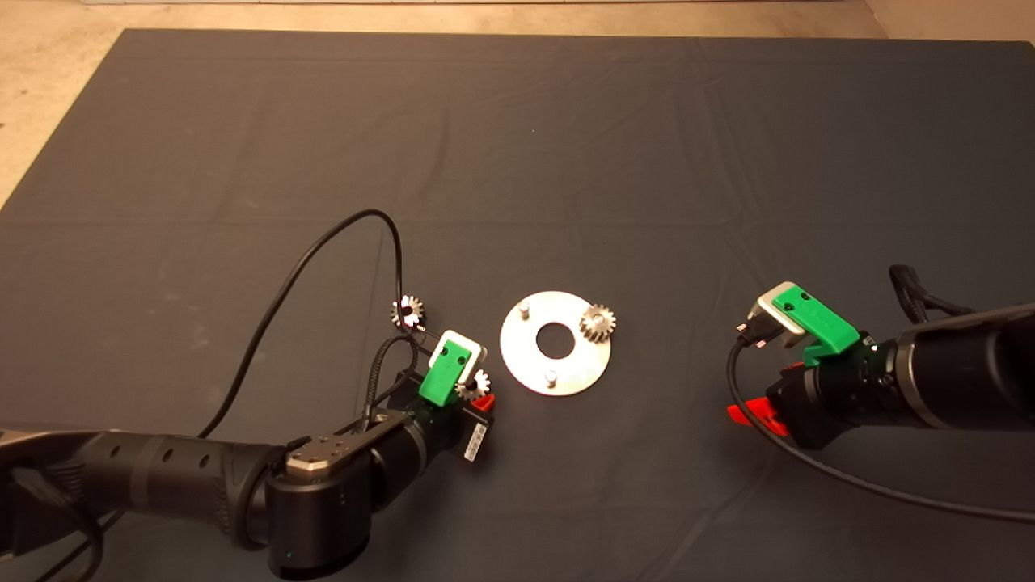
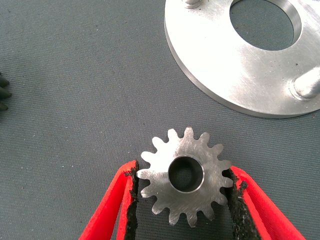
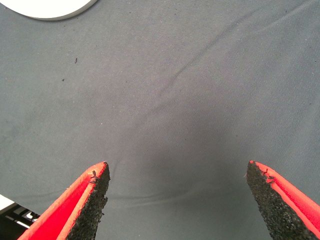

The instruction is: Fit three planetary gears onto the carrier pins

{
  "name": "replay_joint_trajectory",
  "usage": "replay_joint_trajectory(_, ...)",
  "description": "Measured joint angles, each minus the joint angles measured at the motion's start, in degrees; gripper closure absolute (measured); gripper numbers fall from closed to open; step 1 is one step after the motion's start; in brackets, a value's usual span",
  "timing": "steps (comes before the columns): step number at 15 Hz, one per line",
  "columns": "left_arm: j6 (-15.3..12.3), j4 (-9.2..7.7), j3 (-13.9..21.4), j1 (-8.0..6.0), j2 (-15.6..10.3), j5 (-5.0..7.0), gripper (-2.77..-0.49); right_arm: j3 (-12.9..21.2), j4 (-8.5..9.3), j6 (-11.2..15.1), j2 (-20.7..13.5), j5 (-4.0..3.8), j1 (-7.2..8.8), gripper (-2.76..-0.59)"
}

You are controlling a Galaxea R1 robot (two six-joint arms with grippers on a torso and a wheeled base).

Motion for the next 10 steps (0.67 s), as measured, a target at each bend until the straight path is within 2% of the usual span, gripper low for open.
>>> replay_joint_trajectory(4,0.22,-0.02,0.0,0.0,-0.18,-0.33,-0.96,0.0,0.0,0.0,-0.02,0.0,-0.02,-2.02)
replay_joint_trajectory(7,2.34,-0.02,0.0,0.0,-0.22,-0.35,-0.93,0.0,-0.02,0.0,-0.16,-0.01,-0.04,-2.02)
replay_joint_trajectory(10,2.51,-0.02,0.06,0.0,-0.38,-0.33,-0.88,0.0,-0.28,0.0,-0.14,0.0,-0.05,-2.02)
